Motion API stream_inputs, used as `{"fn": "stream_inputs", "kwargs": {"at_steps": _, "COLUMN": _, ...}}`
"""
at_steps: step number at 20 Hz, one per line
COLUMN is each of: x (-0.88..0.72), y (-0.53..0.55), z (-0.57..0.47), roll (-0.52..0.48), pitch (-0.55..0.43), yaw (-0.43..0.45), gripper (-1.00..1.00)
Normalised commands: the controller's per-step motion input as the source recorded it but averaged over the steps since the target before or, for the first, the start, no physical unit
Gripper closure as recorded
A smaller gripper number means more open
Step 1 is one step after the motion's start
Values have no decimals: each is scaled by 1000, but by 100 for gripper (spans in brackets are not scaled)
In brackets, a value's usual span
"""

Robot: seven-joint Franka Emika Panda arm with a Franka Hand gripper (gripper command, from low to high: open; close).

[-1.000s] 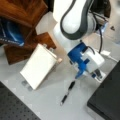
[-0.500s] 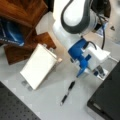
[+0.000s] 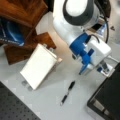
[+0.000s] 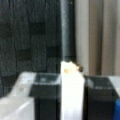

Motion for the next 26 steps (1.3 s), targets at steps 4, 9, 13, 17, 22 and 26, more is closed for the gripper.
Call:
{"fn": "stream_inputs", "kwargs": {"at_steps": 4, "x": 165, "y": 25, "z": 360, "roll": -107, "pitch": 88, "yaw": 53, "gripper": 100}}
{"fn": "stream_inputs", "kwargs": {"at_steps": 9, "x": 162, "y": 94, "z": 365, "roll": -84, "pitch": 74, "yaw": 17, "gripper": 100}}
{"fn": "stream_inputs", "kwargs": {"at_steps": 13, "x": 155, "y": 133, "z": 386, "roll": -52, "pitch": 82, "yaw": -6, "gripper": 100}}
{"fn": "stream_inputs", "kwargs": {"at_steps": 17, "x": 145, "y": 108, "z": 363, "roll": -21, "pitch": 79, "yaw": -14, "gripper": 100}}
{"fn": "stream_inputs", "kwargs": {"at_steps": 22, "x": 132, "y": 86, "z": 317, "roll": 16, "pitch": 77, "yaw": -29, "gripper": 100}}
{"fn": "stream_inputs", "kwargs": {"at_steps": 26, "x": 76, "y": 147, "z": 378, "roll": 24, "pitch": 95, "yaw": -35, "gripper": 100}}
